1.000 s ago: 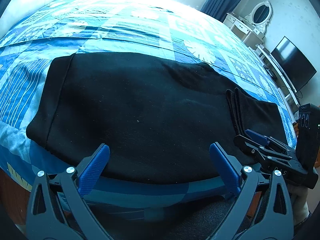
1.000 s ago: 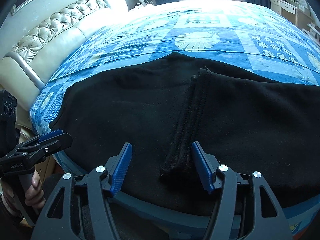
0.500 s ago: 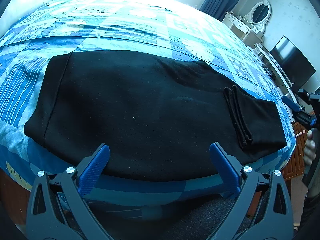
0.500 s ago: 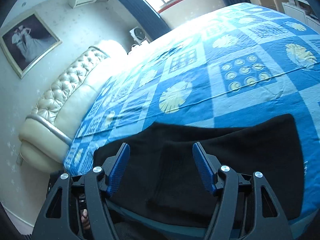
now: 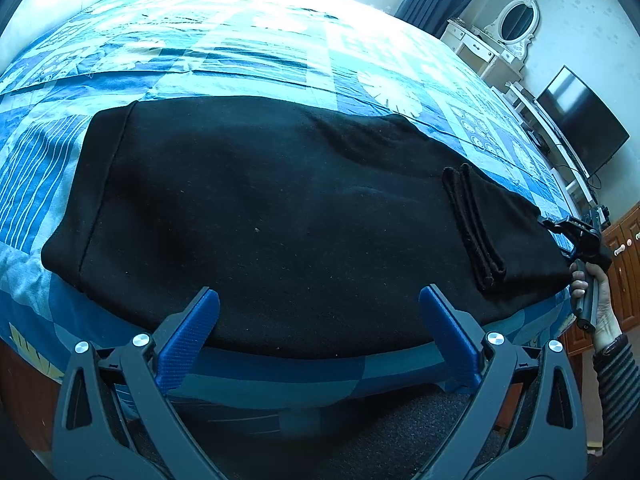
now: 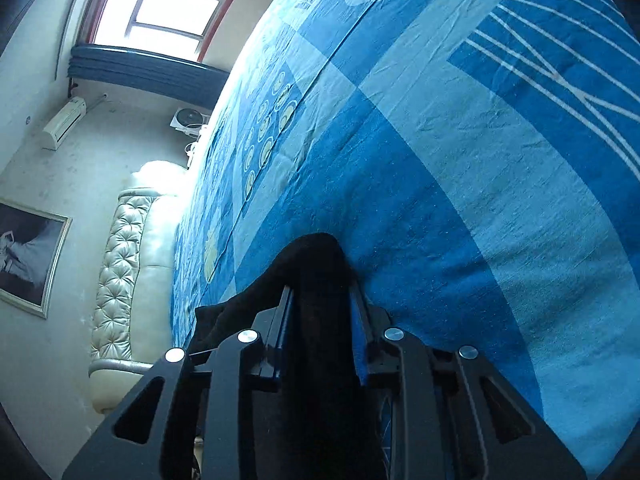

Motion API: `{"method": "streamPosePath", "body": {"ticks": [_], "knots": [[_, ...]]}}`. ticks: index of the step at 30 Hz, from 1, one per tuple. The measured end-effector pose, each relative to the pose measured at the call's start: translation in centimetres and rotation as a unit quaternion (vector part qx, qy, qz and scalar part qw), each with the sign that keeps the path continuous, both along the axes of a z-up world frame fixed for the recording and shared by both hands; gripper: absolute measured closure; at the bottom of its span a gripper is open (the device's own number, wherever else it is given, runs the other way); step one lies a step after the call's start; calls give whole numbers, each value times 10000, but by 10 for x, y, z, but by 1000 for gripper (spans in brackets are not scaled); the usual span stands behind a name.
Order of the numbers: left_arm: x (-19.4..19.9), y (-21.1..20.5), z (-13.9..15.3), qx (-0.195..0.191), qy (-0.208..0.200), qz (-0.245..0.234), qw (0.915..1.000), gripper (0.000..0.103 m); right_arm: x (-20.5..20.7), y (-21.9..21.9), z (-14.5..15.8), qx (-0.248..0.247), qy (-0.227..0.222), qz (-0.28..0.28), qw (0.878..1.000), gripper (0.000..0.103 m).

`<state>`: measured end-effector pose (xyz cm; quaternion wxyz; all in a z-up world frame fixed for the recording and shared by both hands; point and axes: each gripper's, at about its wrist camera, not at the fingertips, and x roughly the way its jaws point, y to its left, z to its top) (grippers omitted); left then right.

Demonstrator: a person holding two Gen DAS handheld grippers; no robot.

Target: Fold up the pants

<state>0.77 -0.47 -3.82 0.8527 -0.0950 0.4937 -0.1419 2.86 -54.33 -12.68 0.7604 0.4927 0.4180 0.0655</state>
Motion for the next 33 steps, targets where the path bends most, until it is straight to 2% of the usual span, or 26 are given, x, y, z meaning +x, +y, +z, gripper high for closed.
{"method": "streamPosePath", "body": {"ticks": [4,21,24,26,29,33], "knots": [[-1,-2,0,-10,0,-50,10000,3,-3,1,-4,130,-97,8,9999,84],[1,2,0,58,-10,57,10000,3,-2,3,-3,181,-108,0,9998,82],[1,2,0,105,-16,52,9999,3,-8,-5,-4,478,-133,-75,9987,75],[1,2,0,138,-23,46,9999,3,-15,-5,1,616,-144,-99,9979,63],[0,2,1,168,-49,30,9998,3,-29,0,11,558,-229,85,9981,48],[0,0,1,150,-43,16,9999,3,-51,12,19,470,-204,289,9983,45]]}}
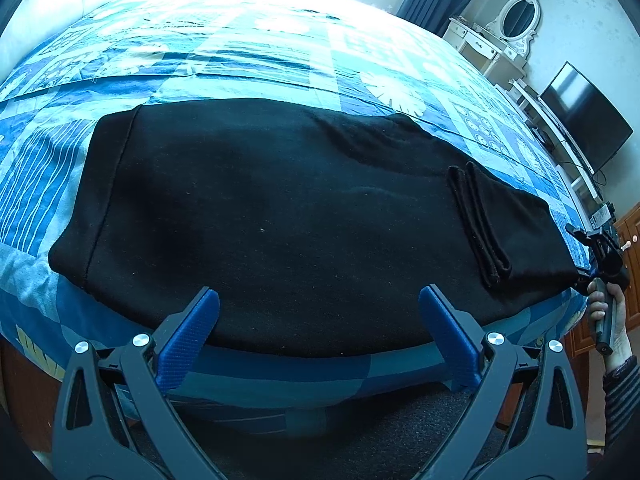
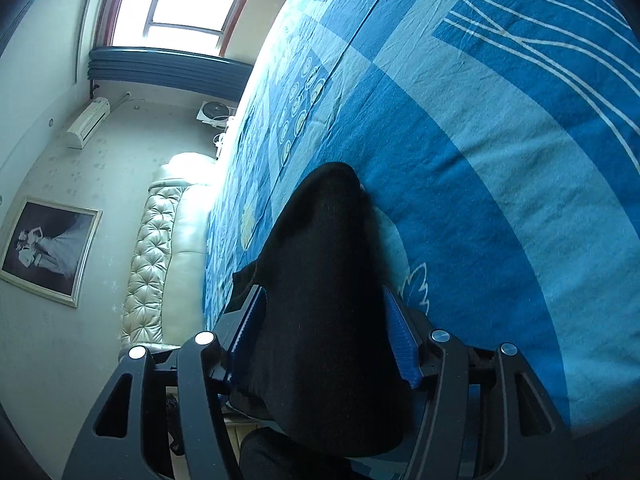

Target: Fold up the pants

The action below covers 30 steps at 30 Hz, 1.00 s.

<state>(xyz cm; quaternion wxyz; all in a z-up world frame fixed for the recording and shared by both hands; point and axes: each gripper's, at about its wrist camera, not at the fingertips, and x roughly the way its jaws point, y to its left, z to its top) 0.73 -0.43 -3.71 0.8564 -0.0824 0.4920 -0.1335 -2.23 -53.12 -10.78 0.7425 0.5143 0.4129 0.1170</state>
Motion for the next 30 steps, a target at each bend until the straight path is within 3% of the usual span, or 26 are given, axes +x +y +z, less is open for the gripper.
{"method": "streamPosePath", "body": {"ticks": [4,8,13,26,30], "knots": [[-1,-2,0,14,-17,-36,10000,3,-16,14,-3,-38,44,141,9999,45],[-1,-3,0,19,-1,-43,10000,3,-17,23,-5,-438,185,182,9987,59],[-2,-4,0,44,-19,-46,10000,3,-17,21,-12,-508,312,111,9982,73],[-2,-6,-1,63,-16,-70,10000,3,-25,13,-18,-499,286,1,9983,75],[-3,-9,1,85,-29,-111,9999,3,-28,9,-16,-206,264,-129,9994,64]]}}
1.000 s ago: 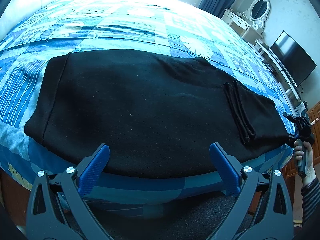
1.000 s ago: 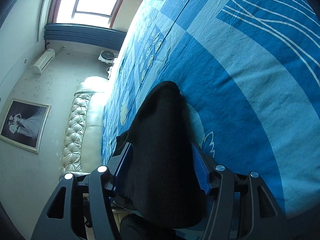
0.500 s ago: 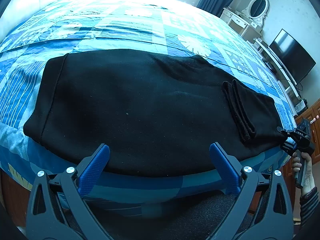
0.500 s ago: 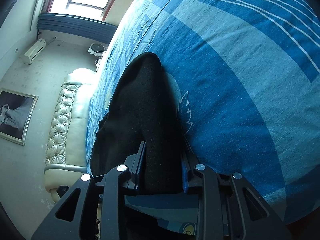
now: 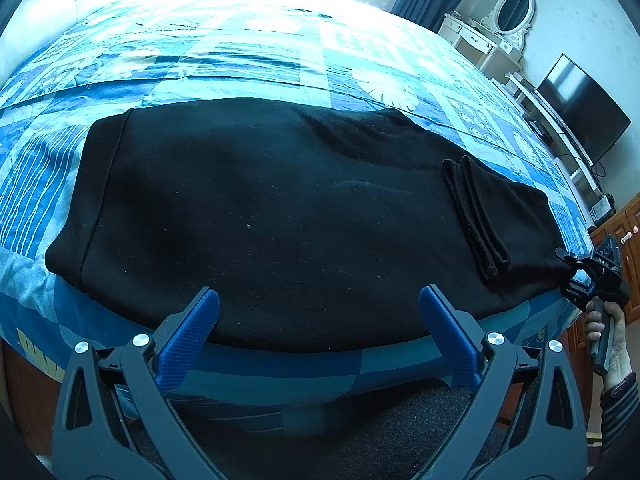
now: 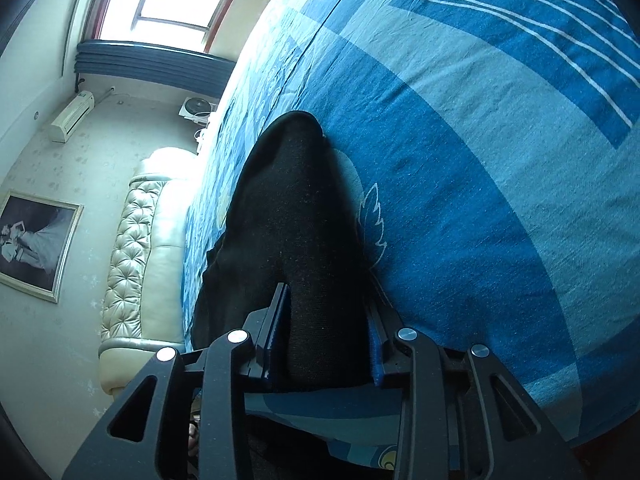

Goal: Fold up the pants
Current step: 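Lower the held leg end onto the pants and open the right tool, then grasp the end of the black pants with the left tool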

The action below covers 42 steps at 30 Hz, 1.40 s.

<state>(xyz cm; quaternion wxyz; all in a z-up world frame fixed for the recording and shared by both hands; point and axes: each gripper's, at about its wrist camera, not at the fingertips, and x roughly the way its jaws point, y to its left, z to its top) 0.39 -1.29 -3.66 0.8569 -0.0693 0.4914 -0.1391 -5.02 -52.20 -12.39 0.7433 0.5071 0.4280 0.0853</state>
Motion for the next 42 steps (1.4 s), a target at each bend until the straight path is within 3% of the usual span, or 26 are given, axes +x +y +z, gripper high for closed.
{"method": "streamPosePath", "body": {"ticks": [2,3,9,12,16,22,27,30,34,38,42], "knots": [[0,-1,0,15,-12,-21,10000,3,-2,-2,7,123,33,-124,9998,45],[-1,-1,0,17,-10,-27,10000,3,-4,-2,13,65,19,-272,9996,42],[0,-1,0,15,-14,-30,10000,3,-17,6,56,-321,-463,-925,9941,38],[0,1,2,-41,-19,-1,10000,3,-14,34,68,-379,-694,-642,9948,37],[3,12,7,-254,-21,56,9997,3,-1,83,75,-877,-746,109,9933,37],[20,62,19,-938,18,348,9950,3,9,125,68,-951,-620,653,9914,38],[36,131,23,-1604,-80,743,9842,4,8,137,66,-990,-616,807,9899,37],[48,171,11,-2140,50,1066,9710,4,9,140,63,-877,-604,862,9906,37],[64,201,-12,-2736,388,1119,9545,4,10,151,63,-926,-577,968,9893,37],[77,210,-36,-2907,735,1172,9467,4,11,156,65,-901,-578,975,9895,37],[84,209,-45,-3054,779,974,9440,4,12,163,63,-876,-570,1056,9889,37]]}}
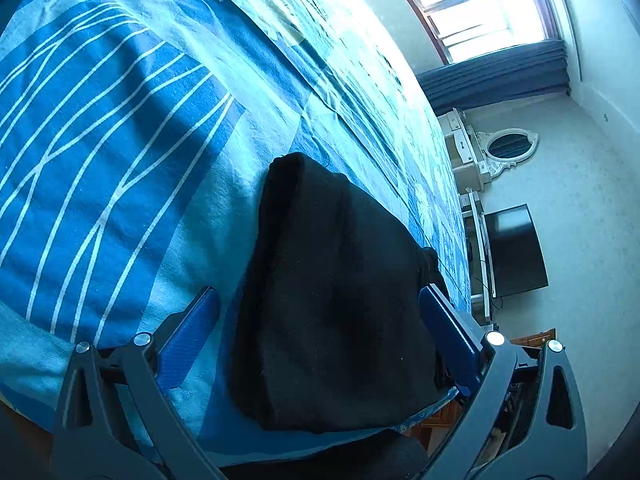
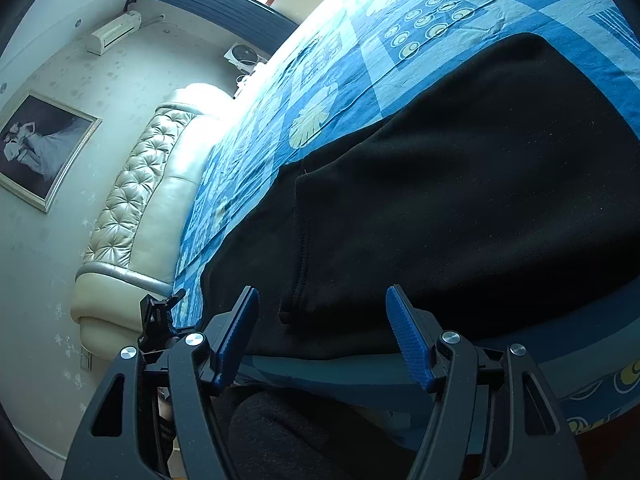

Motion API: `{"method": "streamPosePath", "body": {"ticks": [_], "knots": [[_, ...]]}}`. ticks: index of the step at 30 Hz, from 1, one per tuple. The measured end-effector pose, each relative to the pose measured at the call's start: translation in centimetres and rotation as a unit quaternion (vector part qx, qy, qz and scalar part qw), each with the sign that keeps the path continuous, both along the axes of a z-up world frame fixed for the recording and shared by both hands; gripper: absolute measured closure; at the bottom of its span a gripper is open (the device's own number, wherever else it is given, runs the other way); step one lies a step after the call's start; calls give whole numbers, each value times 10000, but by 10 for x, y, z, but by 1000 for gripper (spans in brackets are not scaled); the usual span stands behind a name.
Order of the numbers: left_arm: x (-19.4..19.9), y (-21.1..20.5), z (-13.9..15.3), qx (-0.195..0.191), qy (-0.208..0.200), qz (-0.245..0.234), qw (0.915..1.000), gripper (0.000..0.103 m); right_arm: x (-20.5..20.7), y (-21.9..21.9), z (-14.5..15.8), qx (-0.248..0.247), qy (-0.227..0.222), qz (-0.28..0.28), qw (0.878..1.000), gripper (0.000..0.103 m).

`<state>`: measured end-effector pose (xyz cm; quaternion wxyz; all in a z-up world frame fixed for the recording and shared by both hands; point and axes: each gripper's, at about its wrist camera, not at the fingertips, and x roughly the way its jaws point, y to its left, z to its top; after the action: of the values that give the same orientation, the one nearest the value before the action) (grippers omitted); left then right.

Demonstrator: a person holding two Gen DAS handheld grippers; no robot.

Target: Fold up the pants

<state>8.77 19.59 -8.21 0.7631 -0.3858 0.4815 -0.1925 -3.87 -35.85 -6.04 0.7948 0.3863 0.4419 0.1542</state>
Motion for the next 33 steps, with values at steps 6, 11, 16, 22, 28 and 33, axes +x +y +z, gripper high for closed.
{"method": "streamPosePath", "body": {"ticks": [6,11,16,22,28,33], "knots": [[9,-24,-11,-235,47,-403,9989,36,2,15,-2,15,14,238,9997,37],[15,-46,-17,-206,78,-624,9978,75,2,24,-3,13,5,393,9992,37],[16,-48,-16,-355,175,-550,9977,86,2,25,-4,11,30,357,9994,37],[16,-67,42,-211,-244,-705,9970,88,-3,14,3,46,-72,203,9998,37],[17,-124,121,204,-679,-1111,9913,89,-9,-4,19,-129,-229,-44,9996,37],[14,-195,164,597,-877,-1491,9831,89,-13,-30,25,18,-269,-543,9982,34]]}}
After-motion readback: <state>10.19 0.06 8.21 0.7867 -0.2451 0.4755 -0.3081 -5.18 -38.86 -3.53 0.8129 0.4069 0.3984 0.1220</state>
